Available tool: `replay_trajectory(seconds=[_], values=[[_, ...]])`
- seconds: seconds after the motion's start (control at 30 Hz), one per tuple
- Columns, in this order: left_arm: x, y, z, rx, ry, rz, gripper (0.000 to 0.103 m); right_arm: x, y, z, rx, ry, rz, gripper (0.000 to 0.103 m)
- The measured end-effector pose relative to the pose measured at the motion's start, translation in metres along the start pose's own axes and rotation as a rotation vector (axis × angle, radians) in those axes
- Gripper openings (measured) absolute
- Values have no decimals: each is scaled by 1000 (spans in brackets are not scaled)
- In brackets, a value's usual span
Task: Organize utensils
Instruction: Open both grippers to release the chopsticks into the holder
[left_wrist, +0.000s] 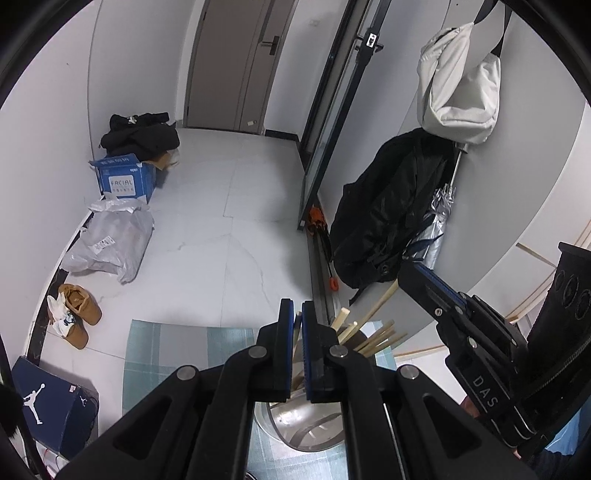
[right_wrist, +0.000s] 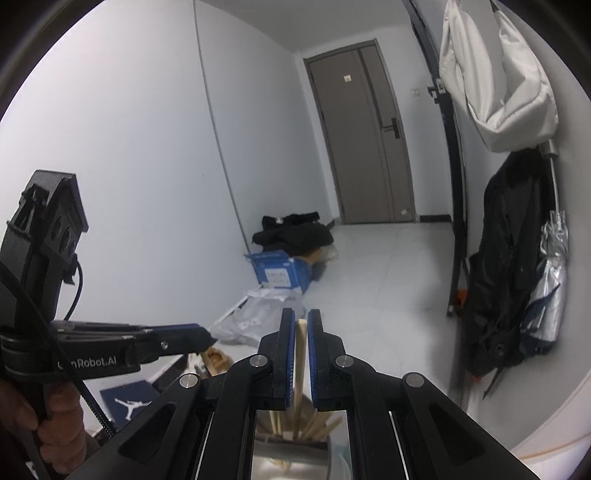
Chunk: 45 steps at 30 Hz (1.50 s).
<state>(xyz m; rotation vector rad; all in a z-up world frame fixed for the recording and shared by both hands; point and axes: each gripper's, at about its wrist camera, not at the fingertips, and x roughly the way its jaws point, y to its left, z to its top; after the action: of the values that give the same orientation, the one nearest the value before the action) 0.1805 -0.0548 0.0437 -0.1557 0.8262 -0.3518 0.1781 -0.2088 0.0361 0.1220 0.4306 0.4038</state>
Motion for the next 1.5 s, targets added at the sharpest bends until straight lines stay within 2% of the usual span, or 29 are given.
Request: replay_trajectory(seconds=[0.27,0.4,0.57,0.67,0.9,1.03,1.13,1.2,1.37,1.5], values=[[13,-2,-7,10,43,-9,1,7,-3,-10,3,67,33,6],[13,-4,-9,22,27,-19,1,11,-3,-14,-5,100,46,6],[14,-6,-8,38,45,-70,2,16,-1,-16,-8,149,74,8],[14,-3,-6,25,50,-92,2,15,2,-15,-18,150,86,9],[1,5,1,-16,20,-69,5,-4,2,-5,4,105,91,9],[-15,5,5,-32,-23,-24,28,-18,4,2,1,75,65,10],[-31,2,4,-34,-78,16,47,-30,4,6,15,55,48,22],[-38,2,3,-42,-106,41,53,-36,5,7,24,43,40,38],[-62,-1,-4,-54,-181,107,78,-58,13,8,17,12,23,51],[-76,-4,-13,-58,-221,140,88,-74,19,5,23,-12,3,67]])
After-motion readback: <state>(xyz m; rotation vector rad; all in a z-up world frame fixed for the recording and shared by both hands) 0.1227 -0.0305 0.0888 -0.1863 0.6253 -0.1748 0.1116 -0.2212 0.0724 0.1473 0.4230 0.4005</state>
